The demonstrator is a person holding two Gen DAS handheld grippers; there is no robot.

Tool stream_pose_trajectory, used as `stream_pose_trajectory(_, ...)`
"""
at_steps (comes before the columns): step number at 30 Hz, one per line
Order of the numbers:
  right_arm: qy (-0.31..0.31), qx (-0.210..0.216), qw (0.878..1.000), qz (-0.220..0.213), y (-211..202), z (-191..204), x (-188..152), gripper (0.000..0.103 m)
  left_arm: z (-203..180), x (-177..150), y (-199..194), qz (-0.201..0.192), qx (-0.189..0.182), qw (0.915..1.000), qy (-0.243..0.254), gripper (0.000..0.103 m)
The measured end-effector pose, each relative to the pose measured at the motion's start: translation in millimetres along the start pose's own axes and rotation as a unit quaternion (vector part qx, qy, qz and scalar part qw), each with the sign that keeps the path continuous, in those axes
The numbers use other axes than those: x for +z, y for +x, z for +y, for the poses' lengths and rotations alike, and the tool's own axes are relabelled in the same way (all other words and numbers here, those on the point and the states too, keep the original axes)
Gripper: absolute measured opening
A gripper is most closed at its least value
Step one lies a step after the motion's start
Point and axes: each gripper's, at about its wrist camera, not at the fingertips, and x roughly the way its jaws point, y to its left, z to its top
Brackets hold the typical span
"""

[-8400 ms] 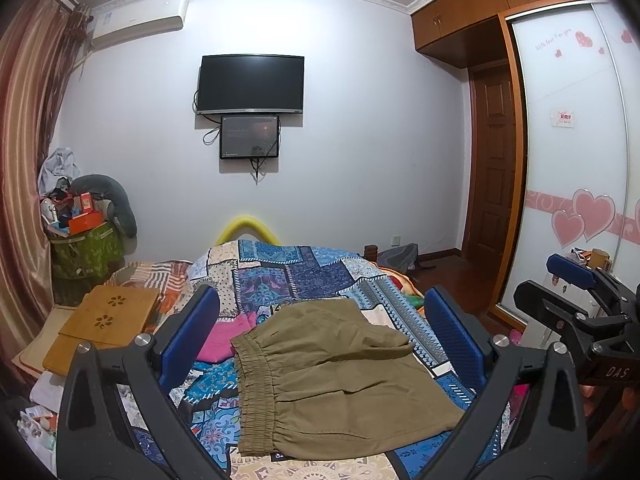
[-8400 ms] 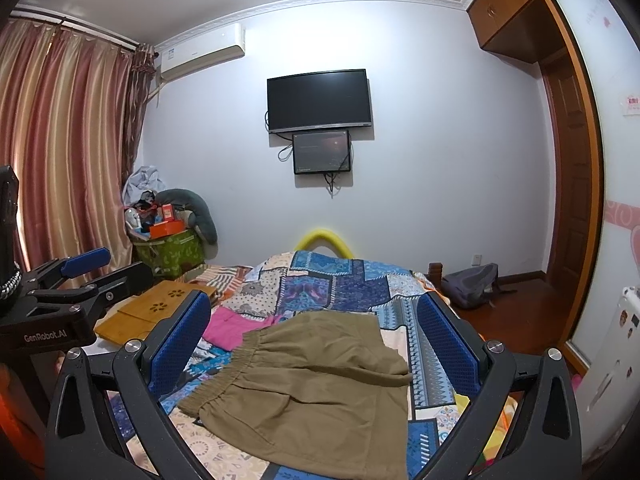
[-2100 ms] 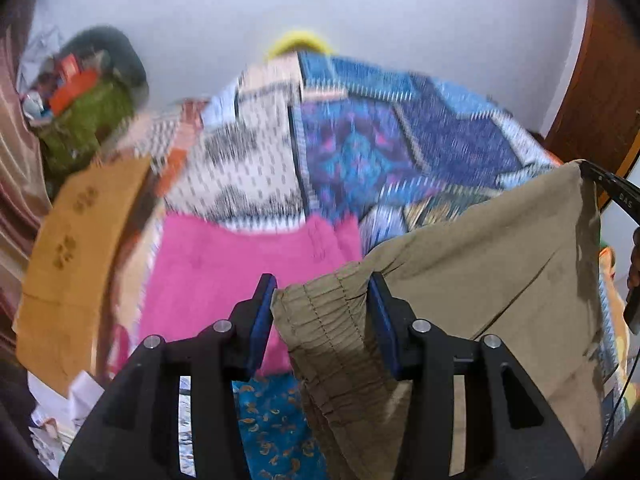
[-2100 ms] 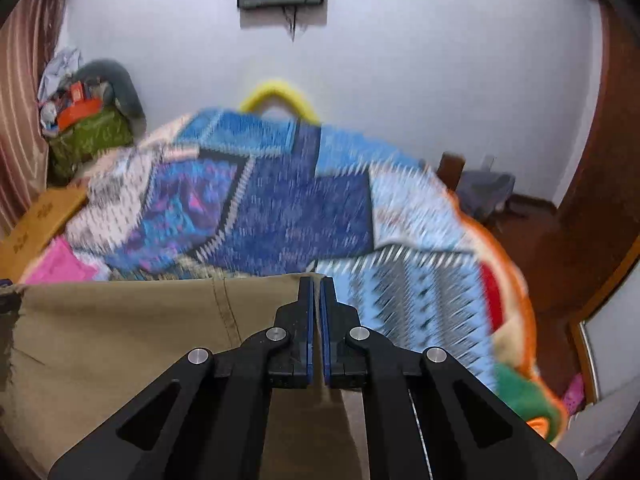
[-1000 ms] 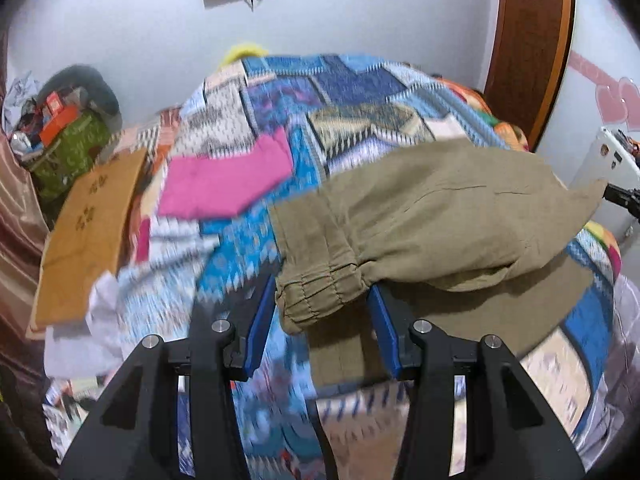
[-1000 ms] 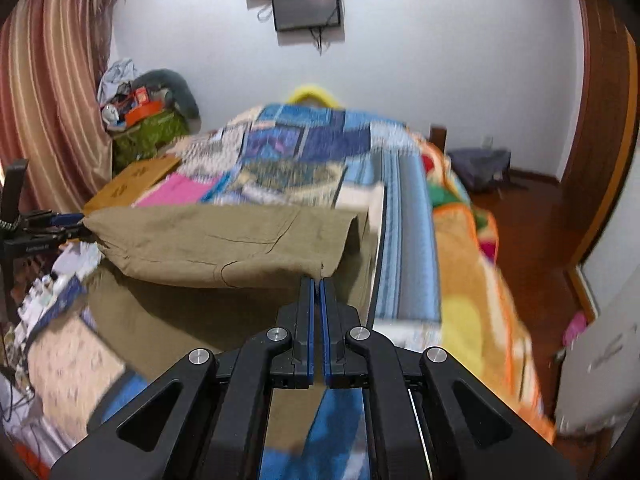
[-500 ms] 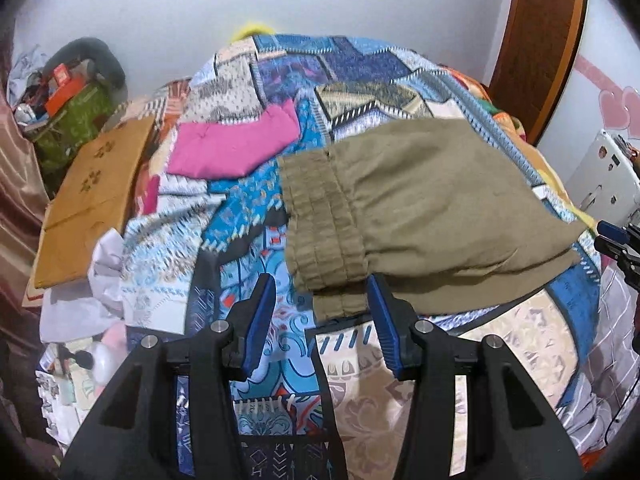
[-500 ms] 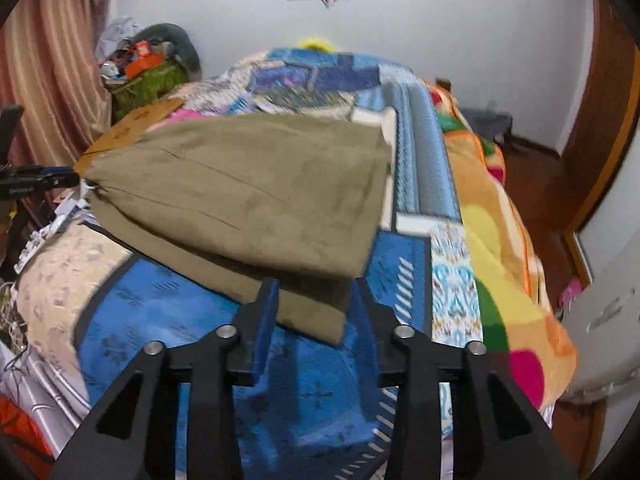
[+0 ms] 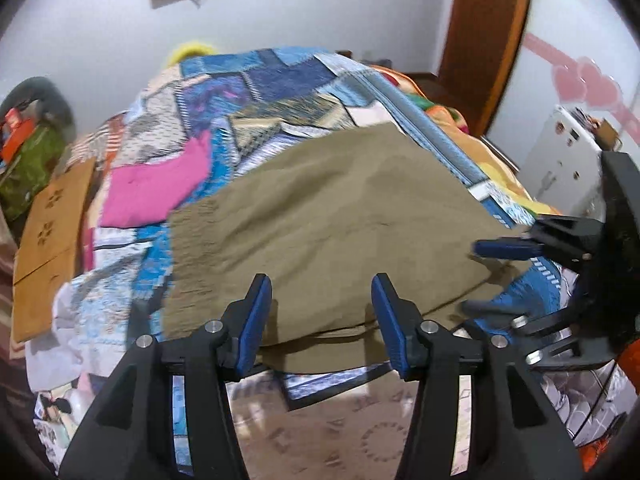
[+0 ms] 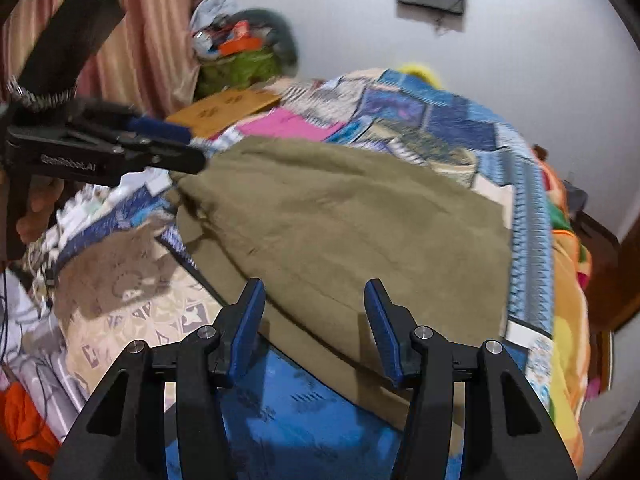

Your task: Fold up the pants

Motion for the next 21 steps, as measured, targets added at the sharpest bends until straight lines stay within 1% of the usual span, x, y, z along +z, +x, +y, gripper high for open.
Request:
stream_pose_trajectory(4, -0.010, 0.011, 0.999, 0.034, 23.3, 3.2, -7.8, 0.048, -15.5, -3.1, 15.7, 0.018, -0.017, 0.9995, 0.019, 0.052)
stream_pose_trajectory(7, 0.007, 0.021, 0.999, 0.026, 25.2, -2.2, -10.9, 0.047, -26.8, -8.1, 26.6, 0.032, -0.020, 0.9984, 0.042, 0.052)
stream_pose_trajectory(8, 0.011, 0.022, 0.999, 0.025, 25.9, -3.5, -10.6, 0.042, -29.9, -9.8, 29.0, 0.035, -0.019, 0.9980, 0.050, 0.052)
stream_pose_trajectory(9, 0.016, 0.026, 0.999, 0.023, 26.4, -4.4, -10.8, 0.033, -32.9, -11.0, 32.1, 0.037, -0.017, 0.9975, 0.058, 0.052)
stream_pose_trajectory(10, 0.022, 0.033, 0.999, 0.020, 26.1, -5.6, -10.9, 0.029, -35.6, -11.8, 34.5, 0.039, -0.014, 0.9970, 0.065, 0.052)
stream_pose_trajectory(12, 0.027, 0.038, 0.999, 0.017, 25.2, -5.2, -9.3, 0.011, -40.3, -13.8, 36.8, 0.038, -0.008, 0.9961, 0.079, 0.053)
stream_pose_trajectory(16, 0.034, 0.040, 0.999, 0.003, 19.6, -3.8, -2.3, 0.006, -43.7, -13.3, 38.0, 0.032, 0.006, 0.9954, 0.090, 0.052)
stream_pose_trajectory(17, 0.039, 0.041, 0.998, 0.000, 18.1, -5.4, -0.2, 0.006, -43.9, -12.7, 37.8, 0.029, 0.012, 0.9952, 0.092, 0.043)
stream_pose_trajectory(18, 0.043, 0.043, 0.998, -0.003, 16.5, -6.9, 1.8, 0.006, -44.0, -11.8, 36.9, 0.025, 0.021, 0.9950, 0.095, 0.031)
stream_pose_trajectory(20, 0.047, 0.047, 0.998, -0.008, 10.0, -7.0, 3.4, 0.006, -42.8, -10.1, 34.2, 0.022, 0.022, 0.9954, 0.091, 0.028)
stream_pose_trajectory(21, 0.046, 0.049, 0.998, -0.009, 7.3, -6.4, 3.8, 0.006, -42.6, -9.2, 30.4, 0.019, 0.016, 0.9958, 0.088, 0.024)
